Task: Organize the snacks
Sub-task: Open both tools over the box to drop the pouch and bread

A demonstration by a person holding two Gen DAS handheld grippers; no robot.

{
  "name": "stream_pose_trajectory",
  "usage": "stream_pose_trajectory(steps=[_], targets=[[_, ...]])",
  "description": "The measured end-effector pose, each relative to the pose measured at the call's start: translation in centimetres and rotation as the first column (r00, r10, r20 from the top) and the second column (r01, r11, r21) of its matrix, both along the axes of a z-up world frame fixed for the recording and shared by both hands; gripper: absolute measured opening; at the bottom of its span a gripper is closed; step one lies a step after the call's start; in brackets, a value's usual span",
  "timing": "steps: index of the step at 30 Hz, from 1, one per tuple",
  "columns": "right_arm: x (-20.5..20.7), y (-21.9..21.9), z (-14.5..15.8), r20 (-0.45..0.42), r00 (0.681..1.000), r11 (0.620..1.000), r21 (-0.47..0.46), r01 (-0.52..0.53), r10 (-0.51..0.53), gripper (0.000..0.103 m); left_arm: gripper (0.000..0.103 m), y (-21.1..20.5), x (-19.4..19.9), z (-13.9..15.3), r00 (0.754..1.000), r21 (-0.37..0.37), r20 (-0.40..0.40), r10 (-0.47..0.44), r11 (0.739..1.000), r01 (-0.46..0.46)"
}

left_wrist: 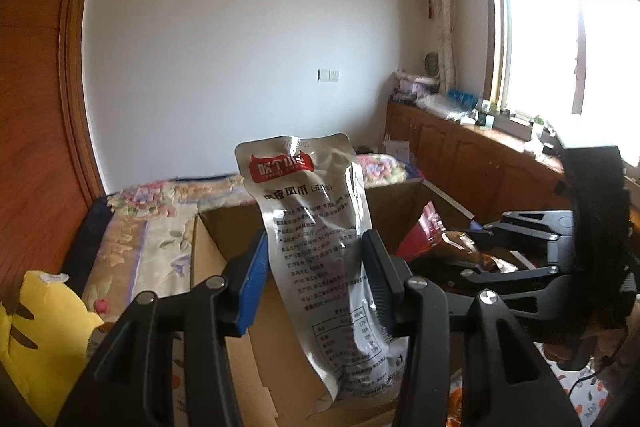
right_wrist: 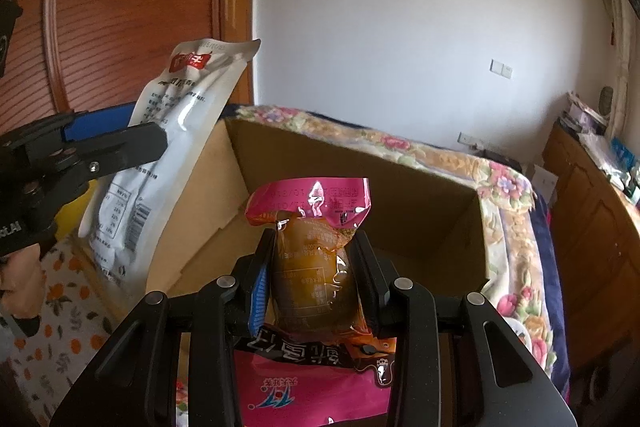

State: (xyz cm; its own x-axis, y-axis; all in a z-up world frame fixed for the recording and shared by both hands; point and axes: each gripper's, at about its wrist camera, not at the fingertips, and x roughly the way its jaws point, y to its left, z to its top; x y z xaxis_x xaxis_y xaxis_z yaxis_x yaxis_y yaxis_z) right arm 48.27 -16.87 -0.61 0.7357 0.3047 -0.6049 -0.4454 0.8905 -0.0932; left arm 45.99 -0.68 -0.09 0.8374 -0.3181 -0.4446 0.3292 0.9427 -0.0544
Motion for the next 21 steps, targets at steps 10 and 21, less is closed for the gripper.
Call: stream_pose_trajectory(steps=[10, 21], targets=[[0.4, -0.6, -2.9, -0.062, 0.997, 0.999, -0.021, 0.043, -0.044, 0.038, 0.046, -0.5, 1.2, -3.1, 0.994, 0.041, -0.107, 0.033, 0.999, -0.029], [0.5, -0.5, -3.7, -0.104, 0.993, 0.998, -0.032, 0.045, -0.048, 0.043, 0.054, -0.8, 0.3, -3.0, 0.994, 0.048, -0.113, 0.005, 0.999, 0.0]])
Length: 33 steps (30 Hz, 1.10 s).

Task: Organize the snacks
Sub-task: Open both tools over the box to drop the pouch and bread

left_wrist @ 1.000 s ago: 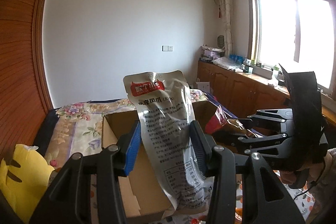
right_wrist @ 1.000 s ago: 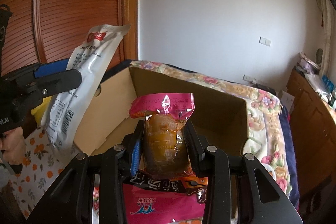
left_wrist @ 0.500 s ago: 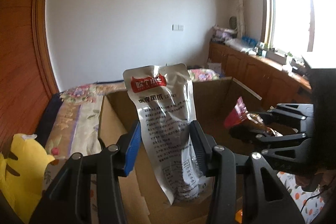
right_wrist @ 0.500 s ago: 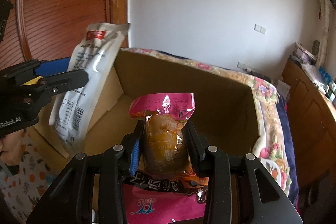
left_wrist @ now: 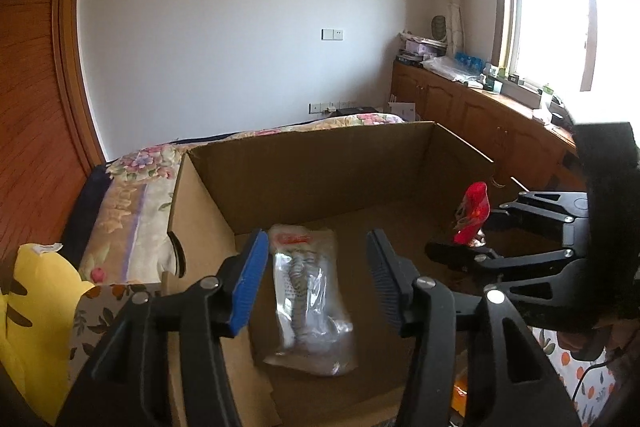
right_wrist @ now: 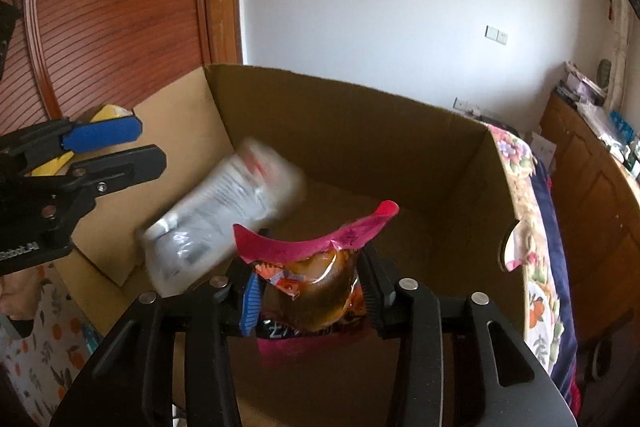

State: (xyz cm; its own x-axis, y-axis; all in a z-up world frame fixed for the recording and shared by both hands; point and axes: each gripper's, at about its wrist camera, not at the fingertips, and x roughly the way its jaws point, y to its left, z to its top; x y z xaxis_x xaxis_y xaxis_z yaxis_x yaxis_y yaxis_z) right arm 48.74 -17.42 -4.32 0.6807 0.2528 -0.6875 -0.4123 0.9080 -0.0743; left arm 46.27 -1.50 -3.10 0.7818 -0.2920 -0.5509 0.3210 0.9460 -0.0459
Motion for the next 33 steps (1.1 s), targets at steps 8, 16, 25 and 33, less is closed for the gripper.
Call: stream_pose_trajectory(steps=[8, 16, 25, 33], targets=[[-0.3, -0.4, 0.3, -0.009, 1.0, 1.0, 0.02, 0.009, -0.009, 0.069, 0.056, 0.7, -2.0, 0.2, 1.0, -0.006, 0.017, -0.005, 1.0, 0.005], [-3.5, -0.6, 3.2, 0.064, 0.998, 0.998, 0.064, 0.001, -0.005, 0.07, 0.058, 1.1, -5.9, 1.0, 0.999, -0.012, 0.027, -0.017, 1.0, 0.017], [-11.0, -2.6, 6.3, 0.08, 0.997, 0.994, 0.105, -0.021, 0.012, 0.07, 0.069, 1.5, -11.3, 1.2, 1.0, -0.042, 0.014, -0.025, 0.999, 0.026], [-16.3, -4.2, 3.9, 0.015, 1.0, 0.992, 0.128, -0.005, 0.003, 0.07, 0.071, 0.7, -15.4, -1.3, 0.999, -0.027, -0.044, -0.031, 0.999, 0.03]])
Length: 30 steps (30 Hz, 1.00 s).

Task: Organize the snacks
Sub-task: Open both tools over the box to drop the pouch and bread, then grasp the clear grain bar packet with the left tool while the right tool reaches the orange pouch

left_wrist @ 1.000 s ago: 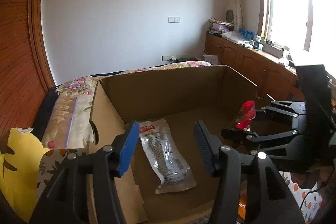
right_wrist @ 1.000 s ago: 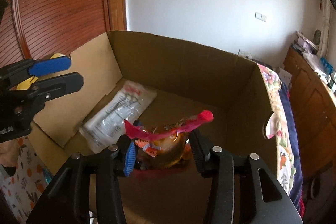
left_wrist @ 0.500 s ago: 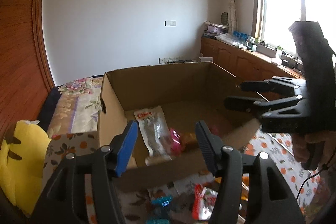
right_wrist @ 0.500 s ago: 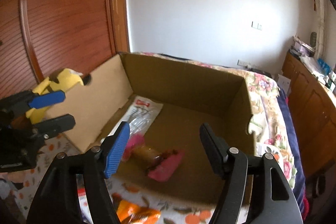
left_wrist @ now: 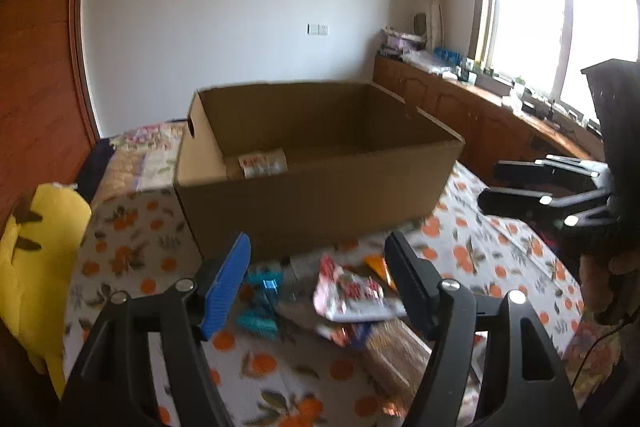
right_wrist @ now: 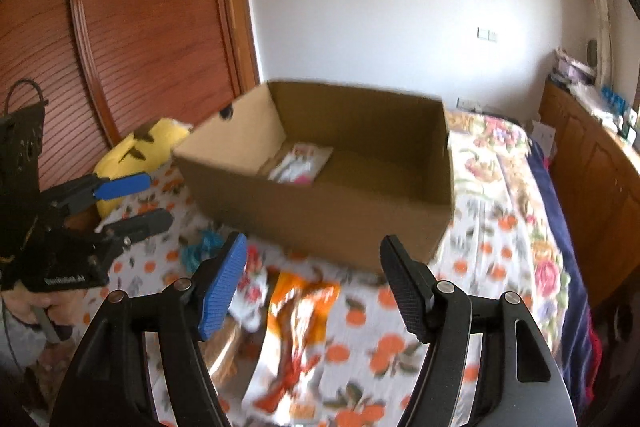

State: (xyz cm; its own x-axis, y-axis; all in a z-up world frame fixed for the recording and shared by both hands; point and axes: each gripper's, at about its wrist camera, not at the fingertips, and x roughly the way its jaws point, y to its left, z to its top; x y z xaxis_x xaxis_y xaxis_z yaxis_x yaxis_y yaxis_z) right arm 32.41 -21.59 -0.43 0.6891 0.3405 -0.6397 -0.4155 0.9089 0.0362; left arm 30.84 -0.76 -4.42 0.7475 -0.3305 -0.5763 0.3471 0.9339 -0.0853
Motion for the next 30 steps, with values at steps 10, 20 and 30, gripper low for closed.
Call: stream_pose_trajectory(steps=[10, 20, 30], targets=[[-1.3, -0.3, -8.7, -0.153, 0.988, 0.999, 0.034, 0.03, -0.024, 0.069, 0.071, -1.2, -3.4, -4.4, 0.998, 0.001, -0.07, -0.001, 1.0, 0.001], [-1.1, 0.8, -10.6, -0.223, 0.975, 1.0, 0.03, 0.006, 0.001, 0.069, 0.071, -1.5, -5.2, -6.1, 0.995, 0.017, -0.095, 0.015, 1.0, -0.013], [0.2, 1.7, -11.4, -0.275, 0.961, 0.998, -0.055, 0.009, -0.024, 0.067, 0.071, -1.6, -6.6, -6.5, 0.991, -0.041, -0.132, 0.026, 0.999, -0.032]])
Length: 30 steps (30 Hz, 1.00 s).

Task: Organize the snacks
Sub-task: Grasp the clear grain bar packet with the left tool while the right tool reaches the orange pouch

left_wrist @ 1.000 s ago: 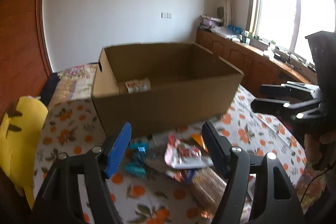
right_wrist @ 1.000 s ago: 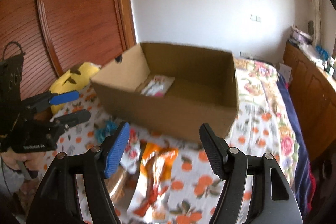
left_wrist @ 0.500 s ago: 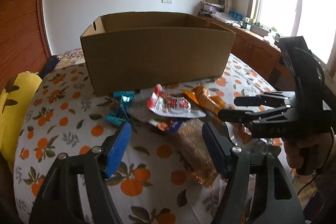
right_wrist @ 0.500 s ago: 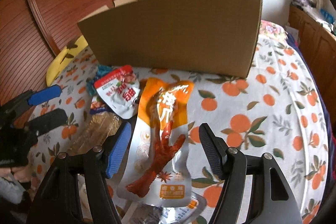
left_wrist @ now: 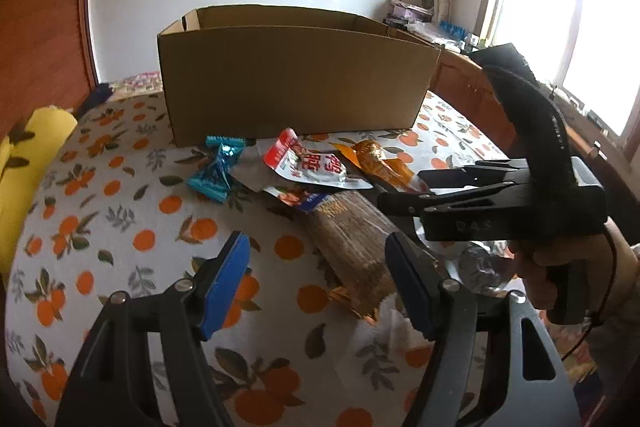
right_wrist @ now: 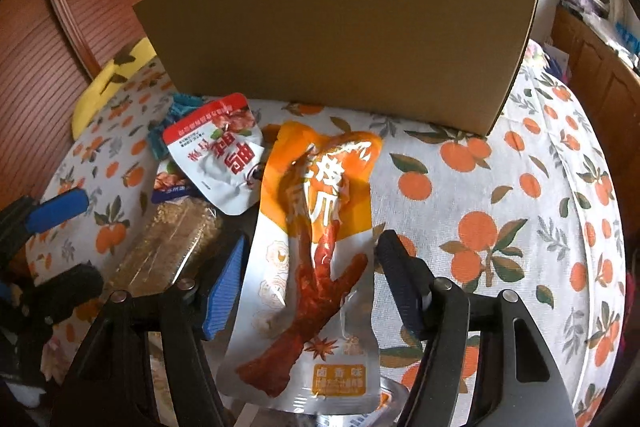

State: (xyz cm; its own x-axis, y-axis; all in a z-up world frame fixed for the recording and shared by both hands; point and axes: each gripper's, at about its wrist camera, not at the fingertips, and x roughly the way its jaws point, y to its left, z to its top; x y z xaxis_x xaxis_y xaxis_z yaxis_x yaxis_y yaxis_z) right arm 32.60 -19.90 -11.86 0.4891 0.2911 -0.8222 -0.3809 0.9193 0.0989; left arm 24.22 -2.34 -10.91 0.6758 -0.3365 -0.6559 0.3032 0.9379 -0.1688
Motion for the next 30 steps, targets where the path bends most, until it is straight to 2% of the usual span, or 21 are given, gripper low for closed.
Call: stream_pose_trajectory(steps=[1, 3, 5, 12, 14, 17, 25, 30], targets=[[0.0, 0.1, 0.0, 0.001, 1.0, 1.0, -0.01, 0.001, -0.001, 0.061, 0.071, 0.0, 0.0, 0.0, 1.0, -0.008, -0.007, 0.002, 1.0, -0.002], [0.0, 0.3, -0.1, 0.009, 1.0, 0.999, -0.046, -0.005, 0.005, 0.059, 0.071, -0.2, 0.0, 0.0, 1.0, -0.016, -0.018, 0.003, 1.0, -0.003], [-0.2, -0.2, 0.0, 0.003, 1.0, 0.999, -0.038, -0.008, 0.008, 0.058, 0.071, -0.5, 0.0, 0.0, 1.0, -0.016, -0.023, 0.001, 1.0, -0.002], [-0.6, -2.6, 0.0, 0.012, 1.0, 1.0, 0.004, 0.003, -0.004, 0.059, 0.071, -1.9, 1.6, -0.1, 0.996, -0.038, -0.085, 0.009, 0.999, -0.012], [-0.9, -2.3, -0.2, 0.034, 0.999, 1.0, -0.015, -0.005, 0.005, 0.059, 0.071, -2.3, 2.4, -0.3, 0.993, -0.038, -0.113, 0.021, 0.999, -0.025], [-1.6, -1.3, -0.6, 0.094, 0.995, 0.996, -0.089, -0.023, 0.032, 0.06, 0.071, -2.9, 3.5, -0.8, 0.987, -0.028, -0.156, 0.031, 0.999, -0.036], [-1.7, -1.3, -0.9, 0.112, 0.993, 0.997, -0.08, -0.017, 0.026, 0.06, 0.071, -4.8, 5.6, -2.0, 0.976, 0.046, -0.213, 0.042, 0.998, -0.032], [-1.7, -1.4, -0.9, 0.108, 0.994, 0.999, -0.052, -0.014, 0.02, 0.06, 0.071, -4.7, 6.5, -2.6, 0.968, 0.063, -0.244, 0.059, 0.997, -0.045]])
